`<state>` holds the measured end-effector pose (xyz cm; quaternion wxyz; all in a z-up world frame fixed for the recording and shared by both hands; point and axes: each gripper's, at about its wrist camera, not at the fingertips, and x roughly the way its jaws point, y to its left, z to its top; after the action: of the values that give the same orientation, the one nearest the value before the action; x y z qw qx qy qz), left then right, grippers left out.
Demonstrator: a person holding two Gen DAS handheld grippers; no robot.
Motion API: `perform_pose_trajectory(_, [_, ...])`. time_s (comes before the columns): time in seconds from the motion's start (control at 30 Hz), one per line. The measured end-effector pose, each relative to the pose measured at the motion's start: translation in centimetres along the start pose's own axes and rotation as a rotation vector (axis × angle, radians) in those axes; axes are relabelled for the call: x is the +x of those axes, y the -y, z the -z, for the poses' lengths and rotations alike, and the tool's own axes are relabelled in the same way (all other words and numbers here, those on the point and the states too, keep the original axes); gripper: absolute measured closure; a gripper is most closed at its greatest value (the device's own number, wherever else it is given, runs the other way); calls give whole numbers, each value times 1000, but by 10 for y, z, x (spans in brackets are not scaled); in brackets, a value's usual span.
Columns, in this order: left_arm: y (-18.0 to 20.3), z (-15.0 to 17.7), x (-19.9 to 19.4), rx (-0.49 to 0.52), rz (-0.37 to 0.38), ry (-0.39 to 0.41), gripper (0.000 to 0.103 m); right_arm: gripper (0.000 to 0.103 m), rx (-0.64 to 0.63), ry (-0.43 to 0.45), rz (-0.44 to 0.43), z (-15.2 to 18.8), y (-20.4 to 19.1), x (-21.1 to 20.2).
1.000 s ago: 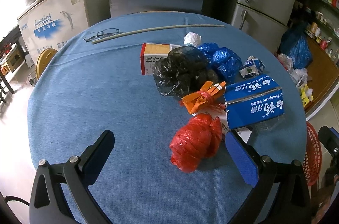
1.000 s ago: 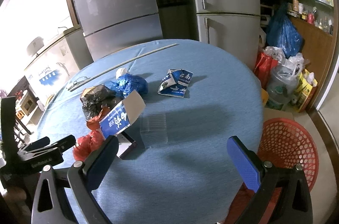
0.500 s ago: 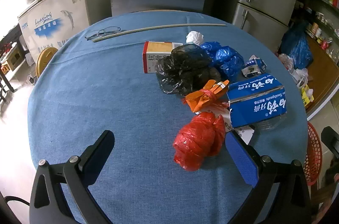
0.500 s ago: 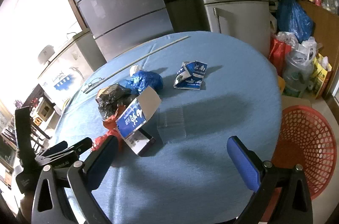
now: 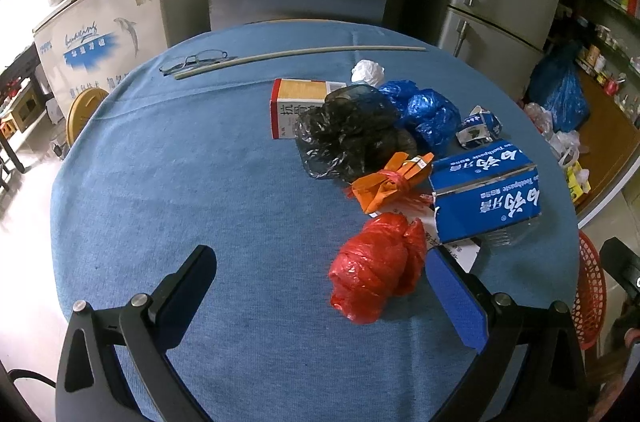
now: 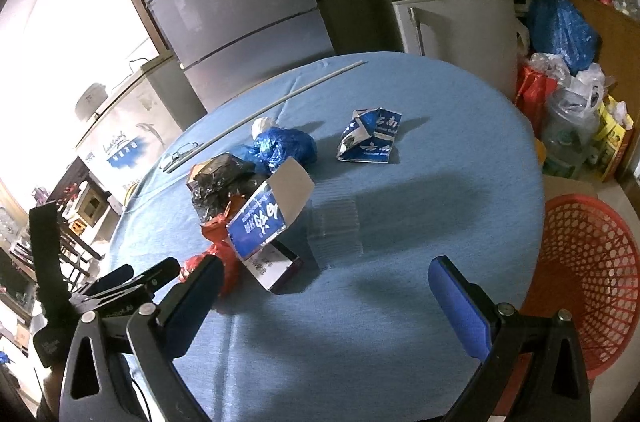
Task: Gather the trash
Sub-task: 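Grasp the blue toothpaste box with the right tool while the left tool grasps the red bag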
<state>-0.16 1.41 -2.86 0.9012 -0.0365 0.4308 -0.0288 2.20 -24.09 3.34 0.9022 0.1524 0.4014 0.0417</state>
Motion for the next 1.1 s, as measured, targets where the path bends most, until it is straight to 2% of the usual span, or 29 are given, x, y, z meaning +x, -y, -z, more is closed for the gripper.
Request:
perform_pose_trajectory(0.17, [-8,0,1,-13,-7,12,0,0,66,-48,-75,-5,2,13])
perform_pose_trajectory(0.33, [-23,1,1,-45,-20,27,0,0,214,-119,-196,-14,5,41])
perform_pose_trajectory(0.63, [-47,5,7,-96,-51,12,0,1,307,-176,-238,-33,-16,106])
perform_pose_trajectory(0.7, [-50,5,7,-98,-57,12,0,15,320,-188,-237,-36,-18,119])
perform_pose_trajectory(0.77, [-50,6,7,-95,-60,12,0,40,346,-219,-244,-35,-18,131])
perform_pose_trajectory(0.87, [-48,7,8,-87,-60,10,0,59,374,-244,-245,-33,-14,147])
perform_pose_trajectory(0.97, [-43,8,9,-68,-61,4,0,65,384,-239,-267,-34,-9,154])
perform_pose_trajectory(1.1, [-34,9,11,-44,-64,-2,0,66,396,-236,-276,-37,-2,157])
